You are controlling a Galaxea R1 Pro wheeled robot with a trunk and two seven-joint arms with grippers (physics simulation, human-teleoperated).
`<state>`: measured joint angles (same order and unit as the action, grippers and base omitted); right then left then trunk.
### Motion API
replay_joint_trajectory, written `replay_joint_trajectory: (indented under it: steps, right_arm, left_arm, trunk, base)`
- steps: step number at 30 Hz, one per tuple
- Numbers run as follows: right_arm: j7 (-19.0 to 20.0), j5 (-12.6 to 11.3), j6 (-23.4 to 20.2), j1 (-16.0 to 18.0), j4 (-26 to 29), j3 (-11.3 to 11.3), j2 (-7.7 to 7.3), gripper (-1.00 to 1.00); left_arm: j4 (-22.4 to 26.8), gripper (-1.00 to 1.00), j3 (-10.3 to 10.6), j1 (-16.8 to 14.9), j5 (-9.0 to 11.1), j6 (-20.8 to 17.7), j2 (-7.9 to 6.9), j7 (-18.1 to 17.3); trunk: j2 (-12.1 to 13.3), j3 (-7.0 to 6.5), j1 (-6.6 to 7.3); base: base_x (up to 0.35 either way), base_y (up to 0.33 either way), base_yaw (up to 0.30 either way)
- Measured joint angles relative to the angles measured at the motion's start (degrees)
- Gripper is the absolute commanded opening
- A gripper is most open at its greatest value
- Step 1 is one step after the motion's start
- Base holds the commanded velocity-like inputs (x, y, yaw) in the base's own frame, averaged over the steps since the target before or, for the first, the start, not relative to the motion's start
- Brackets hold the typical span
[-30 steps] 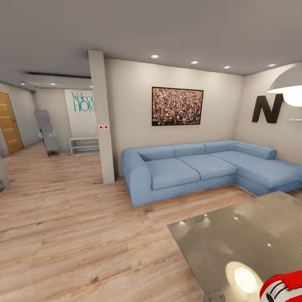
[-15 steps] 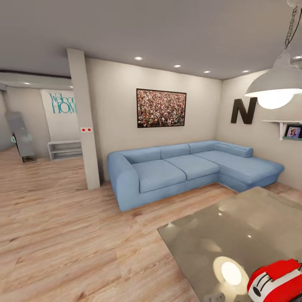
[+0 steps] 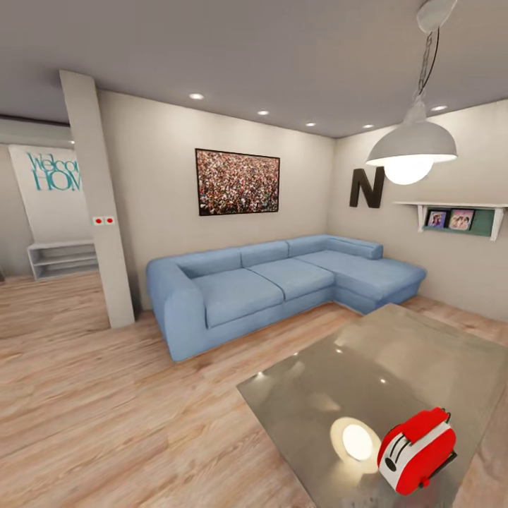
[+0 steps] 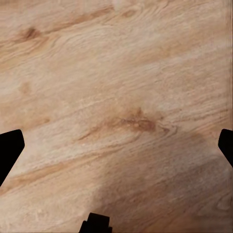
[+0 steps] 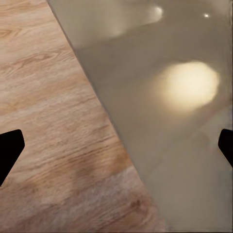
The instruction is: Turn on the radio receiver that's on the table in the living room.
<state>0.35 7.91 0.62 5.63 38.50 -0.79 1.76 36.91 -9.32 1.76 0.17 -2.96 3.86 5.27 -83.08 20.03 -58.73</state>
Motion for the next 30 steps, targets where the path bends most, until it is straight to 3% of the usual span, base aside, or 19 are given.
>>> replay_joint_trajectory:
  steps: [21, 30]
  right_arm:
    - [0.0, 0.0, 0.0, 0.0, 0.0, 0.1, 0.0, 1.0]
    - [0.0, 0.0, 0.1, 0.0, 0.0, 0.1, 0.0, 1.0]
  left_arm:
    - [0.0, 1.0, -0.3, 0.0, 0.0, 0.0, -0.44, 0.0]
    - [0.0, 1.0, -0.3, 0.0, 0.0, 0.0, -0.52, -0.1]
  trunk:
    - [0.0, 0.0, 0.0]
    - [0.0, 0.15, 0.0]
  base:
    - [0.003, 0.001, -0.298]
    - [0.204, 0.155, -0.275]
